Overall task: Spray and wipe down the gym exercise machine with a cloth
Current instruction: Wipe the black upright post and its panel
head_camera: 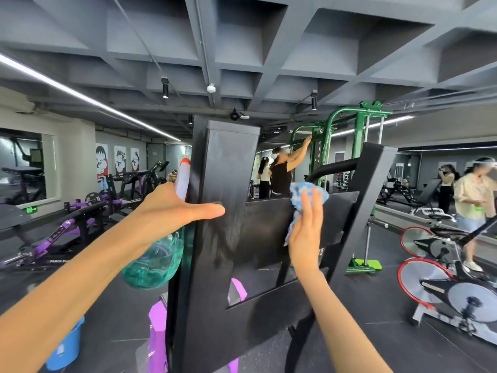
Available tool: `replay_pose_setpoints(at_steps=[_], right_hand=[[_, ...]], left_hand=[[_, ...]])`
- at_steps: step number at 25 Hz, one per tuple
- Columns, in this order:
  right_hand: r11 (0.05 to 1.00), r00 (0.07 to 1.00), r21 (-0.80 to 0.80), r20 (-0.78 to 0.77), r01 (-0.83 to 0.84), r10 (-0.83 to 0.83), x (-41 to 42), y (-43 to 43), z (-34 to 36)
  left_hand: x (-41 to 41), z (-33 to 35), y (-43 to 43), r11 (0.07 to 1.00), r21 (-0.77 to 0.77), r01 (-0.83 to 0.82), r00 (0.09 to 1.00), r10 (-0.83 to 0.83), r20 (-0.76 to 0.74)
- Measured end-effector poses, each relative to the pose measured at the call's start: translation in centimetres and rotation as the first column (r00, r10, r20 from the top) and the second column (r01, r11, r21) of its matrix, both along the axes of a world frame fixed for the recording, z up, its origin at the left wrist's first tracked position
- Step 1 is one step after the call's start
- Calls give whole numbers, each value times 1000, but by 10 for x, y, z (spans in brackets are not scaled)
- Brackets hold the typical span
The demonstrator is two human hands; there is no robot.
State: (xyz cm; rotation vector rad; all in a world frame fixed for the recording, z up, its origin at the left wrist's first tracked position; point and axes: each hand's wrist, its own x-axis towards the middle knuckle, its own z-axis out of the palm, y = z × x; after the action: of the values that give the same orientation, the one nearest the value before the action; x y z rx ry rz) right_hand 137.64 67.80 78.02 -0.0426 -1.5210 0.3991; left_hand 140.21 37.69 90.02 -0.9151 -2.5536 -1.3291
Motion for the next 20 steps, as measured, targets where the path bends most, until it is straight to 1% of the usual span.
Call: replay_pose_setpoints(at_steps=[1, 3, 6, 8, 9, 11, 12, 13, 14, 15, 16, 17, 18, 19, 20], right_hand=[[986, 1000, -168, -6, 0, -1, 3, 25, 4], [932, 1000, -361, -2, 23, -25, 10, 63, 14], [866, 1000, -500, -10, 20, -29, 15, 81, 33], [847, 994, -531, -106, -29, -32, 8, 44, 31], [873, 990, -486, -136, -47, -22, 2, 11, 19], [944, 984, -304, -158, -131, 85, -9, -71, -10], [970, 979, -157, -119, -184, 167, -13, -105, -27], [987, 986, 41, -63, -153, 155, -16, -128, -43], [968, 992, 218, 18, -127, 126, -13, -132, -55], [934, 994, 343, 67, -99, 81, -11, -115, -60], [921, 993, 375, 85, -108, 82, -8, -87, -58], [955, 993, 280, 101, -93, 67, -4, -56, -57], [992, 990, 69, 106, -103, 95, 4, -33, -47], [980, 991, -183, 89, -82, 99, 11, -5, -43], [931, 992, -359, 72, -67, 99, 15, 25, -39]], left_hand=[[-1, -1, 0, 1000, 4, 0, 1000, 0, -1], [-5, -2, 2, 1000, 0, 4, 1000, -4, -5], [-10, -1, 2, 1000, 8, 12, 1000, -13, 6], [-11, -1, 1, 1000, 12, 19, 1000, -19, 0], [-11, -2, 1, 1000, 12, 17, 1000, -17, -7], [-12, -3, 1, 1000, 2, 17, 1000, -17, -25], [-13, -3, 1, 1000, -5, 18, 999, -18, -27], [-15, -4, 1, 1000, -9, 23, 999, -23, -25], [-17, -5, 0, 999, -11, 33, 999, -33, -26], [-19, -5, 1, 999, -4, 45, 999, -45, -28], [-21, -5, 1, 998, 7, 55, 998, -54, -30], [-23, -6, 1, 998, 16, 61, 998, -60, -30], [-24, -6, 2, 997, 26, 69, 997, -68, -26], [-25, -7, 2, 997, 39, 73, 997, -72, -24], [-26, -7, 3, 996, 52, 75, 997, -73, -29]])
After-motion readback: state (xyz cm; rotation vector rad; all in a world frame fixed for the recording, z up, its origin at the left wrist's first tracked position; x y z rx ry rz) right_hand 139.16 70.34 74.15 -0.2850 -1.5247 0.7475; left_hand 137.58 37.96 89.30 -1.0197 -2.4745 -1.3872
